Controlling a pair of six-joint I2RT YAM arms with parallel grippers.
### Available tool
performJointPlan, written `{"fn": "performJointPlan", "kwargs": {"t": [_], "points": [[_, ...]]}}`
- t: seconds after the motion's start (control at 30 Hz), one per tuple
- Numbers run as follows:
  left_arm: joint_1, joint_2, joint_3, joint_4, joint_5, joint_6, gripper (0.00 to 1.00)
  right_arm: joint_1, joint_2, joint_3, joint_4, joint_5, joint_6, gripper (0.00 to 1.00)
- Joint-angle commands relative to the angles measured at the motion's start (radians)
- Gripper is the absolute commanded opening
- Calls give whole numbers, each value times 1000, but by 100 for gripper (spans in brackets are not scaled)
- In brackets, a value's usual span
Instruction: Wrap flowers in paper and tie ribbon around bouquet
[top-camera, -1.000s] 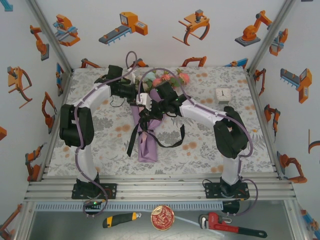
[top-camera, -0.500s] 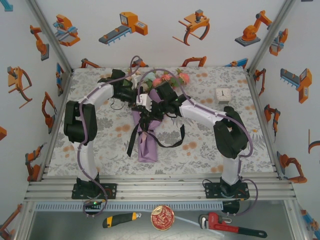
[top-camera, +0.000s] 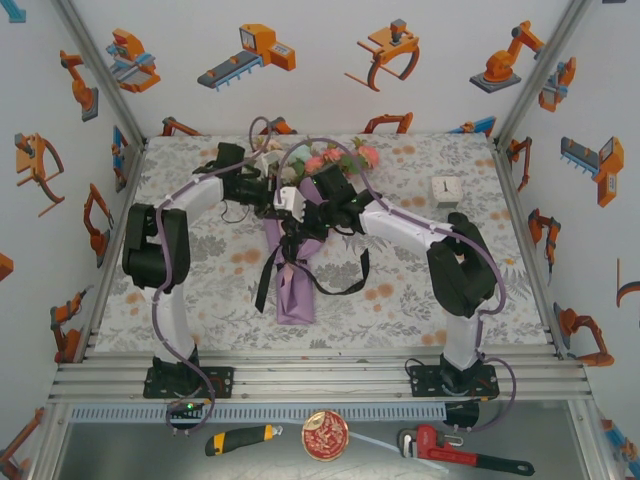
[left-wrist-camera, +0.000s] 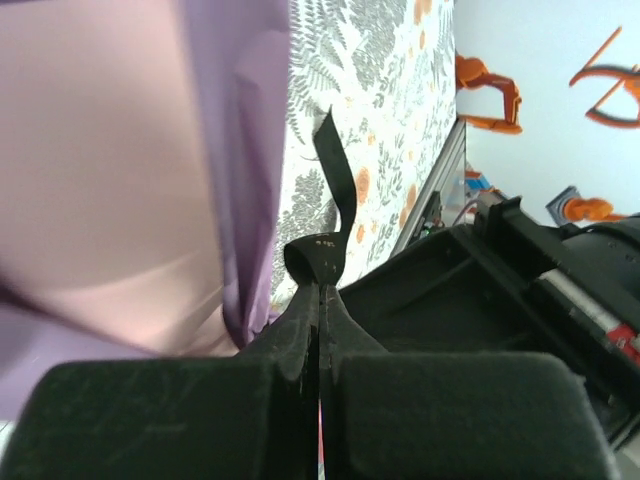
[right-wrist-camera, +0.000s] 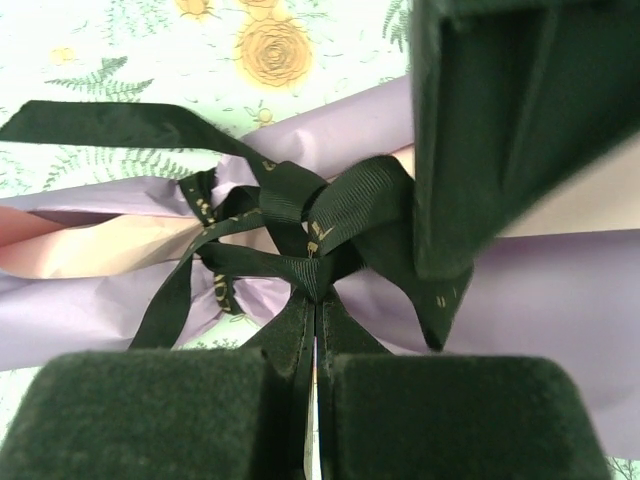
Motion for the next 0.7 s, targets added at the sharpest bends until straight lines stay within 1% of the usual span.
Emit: {"fn": "performJointPlan", "kwargs": {"t": [0.0, 0.17, 0.3, 0.47, 0.6, 0.63, 0.67], "points": [[52, -82, -69, 318, -42, -216, 0, -3, -76, -65, 34, 27, 121, 0], [56, -104, -103, 319, -91, -224, 0, -14, -165, -232, 205, 86, 332, 0], [58, -129, -149, 320, -139, -217, 0, -23, -219, -342, 305, 116, 446, 0], [70, -163, -201, 308, -224, -210, 0, -46, -238, -392, 303, 116, 530, 0], [71, -173, -238, 322, -257, -226, 0, -65, -224, -401, 312, 83, 606, 0], [71, -171, -249, 333, -261, -236, 4, -66, -218, -399, 312, 67, 614, 0], [71, -170, -258, 343, -259, -243, 14, -65, -213, -393, 312, 56, 619, 0]]}}
